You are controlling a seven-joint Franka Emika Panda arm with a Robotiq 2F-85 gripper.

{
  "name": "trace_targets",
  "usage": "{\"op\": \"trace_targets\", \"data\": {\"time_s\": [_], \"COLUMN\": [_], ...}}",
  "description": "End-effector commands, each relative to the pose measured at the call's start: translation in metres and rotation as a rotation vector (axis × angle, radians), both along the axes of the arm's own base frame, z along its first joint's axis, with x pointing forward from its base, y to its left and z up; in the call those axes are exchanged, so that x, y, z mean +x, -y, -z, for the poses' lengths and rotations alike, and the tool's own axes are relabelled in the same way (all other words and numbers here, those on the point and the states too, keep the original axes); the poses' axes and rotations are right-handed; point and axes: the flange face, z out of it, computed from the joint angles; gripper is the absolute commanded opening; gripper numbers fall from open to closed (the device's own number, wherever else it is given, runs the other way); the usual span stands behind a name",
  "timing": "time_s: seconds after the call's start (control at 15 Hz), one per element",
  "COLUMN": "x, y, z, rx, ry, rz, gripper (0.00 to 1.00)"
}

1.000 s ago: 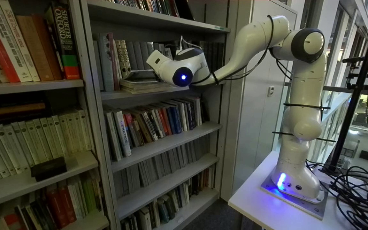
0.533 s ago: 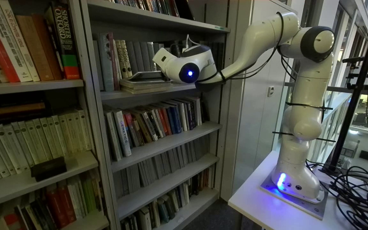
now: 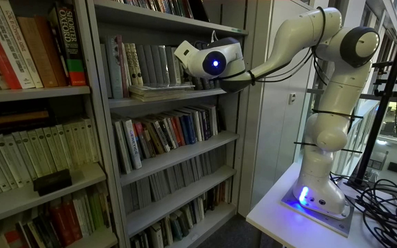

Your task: Remove the thin books from the shelf and stack them neatly

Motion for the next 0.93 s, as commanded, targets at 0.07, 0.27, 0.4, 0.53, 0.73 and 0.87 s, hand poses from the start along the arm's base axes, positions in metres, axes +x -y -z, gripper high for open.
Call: {"op": "trace_targets", "data": {"time_s": [0.07,0.27,0.4,0.53,0.73,0.87], "x": [-0.009,-0.013,-0.019,-0.025,-0.036,-0.040], "y": [0.011,0.015,0.015,0.013,0.009,0.006], "z": [0.007,0.022,0.028,0.030,0.031,0.025], "rx": [0.063,0.214,0.310,0.402,0.535,0.629], "ry": [-0.112,-0.253,-0.352,-0.453,-0.606,-0.683], "rz": [0.038,0.120,0.164,0.206,0.276,0.318], "gripper": [0.98,1.00,1.00,1.00,0.74,0.58]}}
